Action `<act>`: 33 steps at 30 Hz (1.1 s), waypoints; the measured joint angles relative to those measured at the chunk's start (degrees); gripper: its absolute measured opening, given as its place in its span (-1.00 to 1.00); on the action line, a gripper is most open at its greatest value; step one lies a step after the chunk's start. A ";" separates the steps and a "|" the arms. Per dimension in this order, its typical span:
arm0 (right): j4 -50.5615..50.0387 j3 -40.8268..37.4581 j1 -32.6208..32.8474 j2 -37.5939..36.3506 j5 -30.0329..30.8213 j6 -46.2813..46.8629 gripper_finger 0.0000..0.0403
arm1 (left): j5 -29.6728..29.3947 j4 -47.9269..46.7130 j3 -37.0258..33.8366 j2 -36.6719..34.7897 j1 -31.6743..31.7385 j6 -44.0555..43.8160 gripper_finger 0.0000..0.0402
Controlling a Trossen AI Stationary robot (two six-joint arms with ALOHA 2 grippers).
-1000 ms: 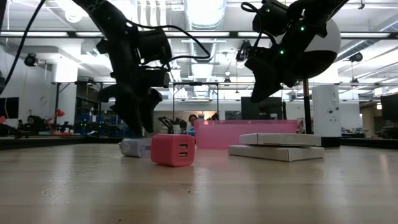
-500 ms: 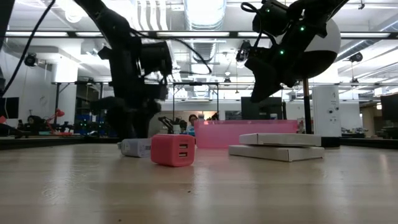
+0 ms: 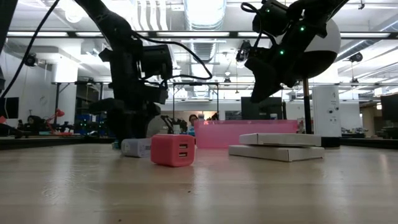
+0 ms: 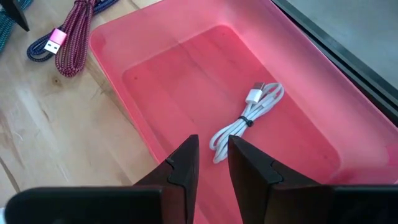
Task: Pick and place items into bin
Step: Put the light blue charger cable into the pink bin
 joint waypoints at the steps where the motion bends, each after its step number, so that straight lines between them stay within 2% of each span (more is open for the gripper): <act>1: 0.01 0.00 0.00 0.00 0.02 0.00 -0.64 | 0.03 -0.03 -0.01 0.00 0.00 0.16 0.05; 7: 0.00 -0.02 0.00 0.00 0.00 0.00 -0.64 | 0.54 -0.25 -0.09 0.04 -0.02 1.17 -0.27; 17: -0.02 -0.02 0.00 0.00 0.00 -0.10 -0.64 | 1.24 -1.07 0.50 0.13 -0.02 1.18 -0.91; 27: -0.02 -0.02 0.00 0.02 0.00 0.03 -0.64 | 0.46 -0.98 2.82 -1.35 0.35 -2.69 -0.94; 33: -0.05 -0.04 0.00 0.02 -0.04 2.87 -0.64 | 5.70 0.43 2.86 -4.43 0.92 -7.18 -0.95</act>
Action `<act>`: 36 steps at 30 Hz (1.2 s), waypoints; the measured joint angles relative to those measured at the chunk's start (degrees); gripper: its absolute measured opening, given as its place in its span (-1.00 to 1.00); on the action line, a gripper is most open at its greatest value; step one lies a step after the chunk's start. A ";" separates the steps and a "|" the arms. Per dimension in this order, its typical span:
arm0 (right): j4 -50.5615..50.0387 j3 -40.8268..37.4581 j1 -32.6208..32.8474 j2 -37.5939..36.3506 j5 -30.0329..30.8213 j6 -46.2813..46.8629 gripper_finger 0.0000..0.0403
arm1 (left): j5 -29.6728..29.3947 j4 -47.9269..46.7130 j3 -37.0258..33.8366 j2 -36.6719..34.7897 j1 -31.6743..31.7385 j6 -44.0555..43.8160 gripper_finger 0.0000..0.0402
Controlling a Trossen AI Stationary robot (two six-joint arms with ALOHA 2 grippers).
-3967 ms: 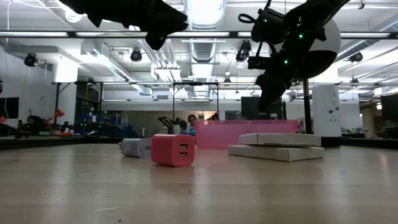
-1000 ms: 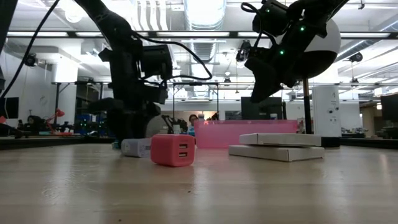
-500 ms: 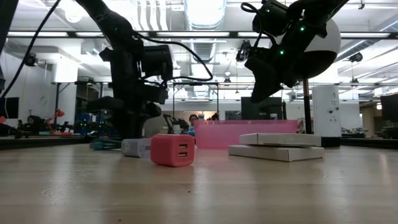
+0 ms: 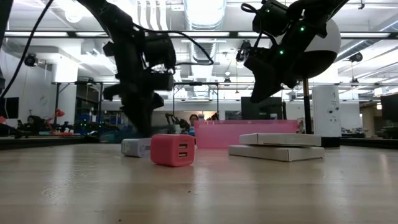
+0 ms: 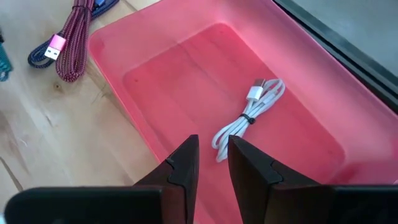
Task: Pick and place items into bin
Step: Put the light blue charger cable into the pink bin
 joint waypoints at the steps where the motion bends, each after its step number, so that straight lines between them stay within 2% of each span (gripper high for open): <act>1: -0.04 0.00 0.00 0.00 0.00 0.34 -0.64 | 1.04 1.16 -0.02 -0.79 0.00 -0.90 -0.95; 5: -0.02 0.00 0.02 0.00 -0.04 0.13 -0.64 | 4.66 6.46 -0.02 -4.11 0.02 -3.81 -0.96; 14: 2.86 -0.04 1.22 0.00 -3.12 -1.58 -0.64 | 5.07 19.22 -0.16 -13.08 -0.02 -10.75 -0.96; 17: 9.50 -0.07 2.77 -0.28 -4.19 -6.62 -0.64 | 4.89 20.51 -0.52 -16.21 -0.02 -11.24 -0.96; 24: 31.89 -0.04 5.18 -2.91 -12.14 -16.63 -0.62 | 4.18 21.40 -0.70 -21.87 -0.02 -11.20 -0.96; 29: 35.36 -0.04 6.17 -4.32 -13.43 -22.30 -0.44 | 2.24 21.16 -0.79 -22.97 -0.02 -11.20 -0.96; 36: 35.96 -0.04 6.25 -4.52 -13.51 -21.20 -0.05 | 1.77 21.16 -1.11 -22.32 -0.04 -11.22 -0.96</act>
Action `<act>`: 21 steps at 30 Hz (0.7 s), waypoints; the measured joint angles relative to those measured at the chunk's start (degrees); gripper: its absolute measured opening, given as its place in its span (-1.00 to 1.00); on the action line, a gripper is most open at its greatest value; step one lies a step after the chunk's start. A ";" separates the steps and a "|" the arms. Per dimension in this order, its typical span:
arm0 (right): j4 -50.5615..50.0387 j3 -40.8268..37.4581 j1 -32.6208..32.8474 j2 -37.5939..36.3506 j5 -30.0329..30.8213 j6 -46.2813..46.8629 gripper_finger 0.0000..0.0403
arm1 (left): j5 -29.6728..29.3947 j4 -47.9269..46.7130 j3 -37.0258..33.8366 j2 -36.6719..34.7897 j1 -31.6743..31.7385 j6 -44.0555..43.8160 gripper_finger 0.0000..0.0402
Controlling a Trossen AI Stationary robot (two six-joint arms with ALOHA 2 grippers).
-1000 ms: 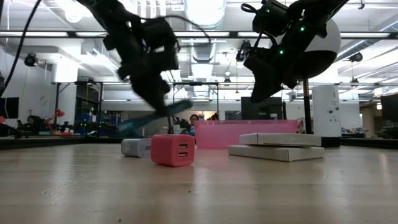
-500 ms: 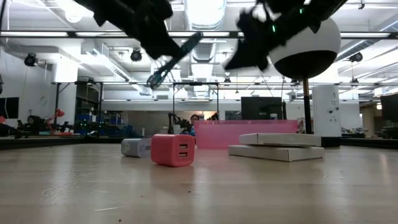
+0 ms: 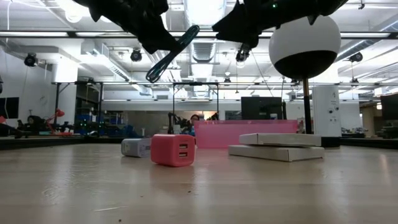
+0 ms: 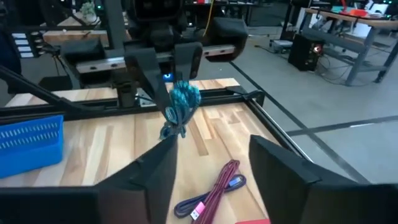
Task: Pick and place items into bin
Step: Put the light blue charger cable into the pink bin
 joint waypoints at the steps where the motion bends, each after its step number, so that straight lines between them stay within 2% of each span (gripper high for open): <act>1: 0.02 0.00 0.01 0.00 0.00 0.01 0.00 | 0.00 -0.12 -0.01 0.15 0.00 -0.02 -0.96; 6: 1.35 0.00 0.01 0.00 -0.84 -0.14 0.12 | 0.00 0.44 -0.27 0.21 0.00 -0.04 -0.96; 12: 4.69 0.00 0.05 0.02 -3.21 -6.11 0.13 | 0.19 3.70 -0.45 0.23 -0.02 -0.02 -0.96; 21: 6.56 0.02 -0.23 0.02 -2.97 -1.88 0.13 | 0.24 5.93 -0.51 0.25 -0.02 -0.04 -0.96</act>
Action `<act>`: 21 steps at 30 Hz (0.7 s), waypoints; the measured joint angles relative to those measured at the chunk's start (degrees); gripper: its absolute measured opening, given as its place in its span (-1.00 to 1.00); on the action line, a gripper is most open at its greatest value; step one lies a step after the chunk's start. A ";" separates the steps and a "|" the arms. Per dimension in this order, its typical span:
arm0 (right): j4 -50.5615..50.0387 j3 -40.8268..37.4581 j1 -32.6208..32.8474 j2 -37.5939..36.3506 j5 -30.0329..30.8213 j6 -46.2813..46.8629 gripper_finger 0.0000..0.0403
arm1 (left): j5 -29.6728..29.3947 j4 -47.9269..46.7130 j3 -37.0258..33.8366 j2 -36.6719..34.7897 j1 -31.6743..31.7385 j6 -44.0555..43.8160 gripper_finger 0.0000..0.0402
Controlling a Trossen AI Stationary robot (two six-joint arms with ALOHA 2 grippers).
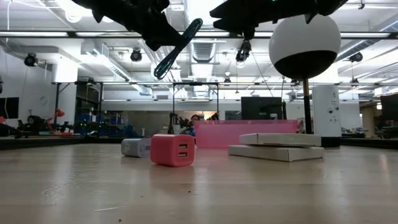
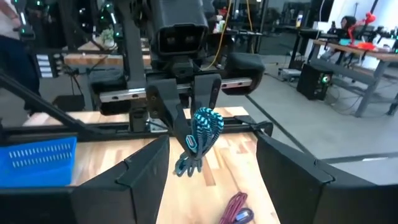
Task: Pick and place items into bin
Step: Put the light blue charger cable into the pink bin
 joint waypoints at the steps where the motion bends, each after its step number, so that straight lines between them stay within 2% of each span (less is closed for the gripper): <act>1: 0.48 0.00 -0.01 0.00 0.01 0.64 0.13 | 0.00 0.31 0.00 0.00 0.00 -0.02 -0.96; 8: 5.79 0.10 -0.02 0.76 0.02 0.36 0.13 | 0.15 4.03 -0.15 0.00 -0.04 -1.50 -0.96; 13: 5.24 0.09 -0.04 0.96 0.02 0.32 0.13 | 0.84 8.63 -0.17 0.07 -0.07 -1.45 -0.96; 21: 7.16 0.09 -0.66 0.99 0.37 1.35 0.13 | 1.22 9.75 -0.13 0.85 -0.13 -1.57 -0.96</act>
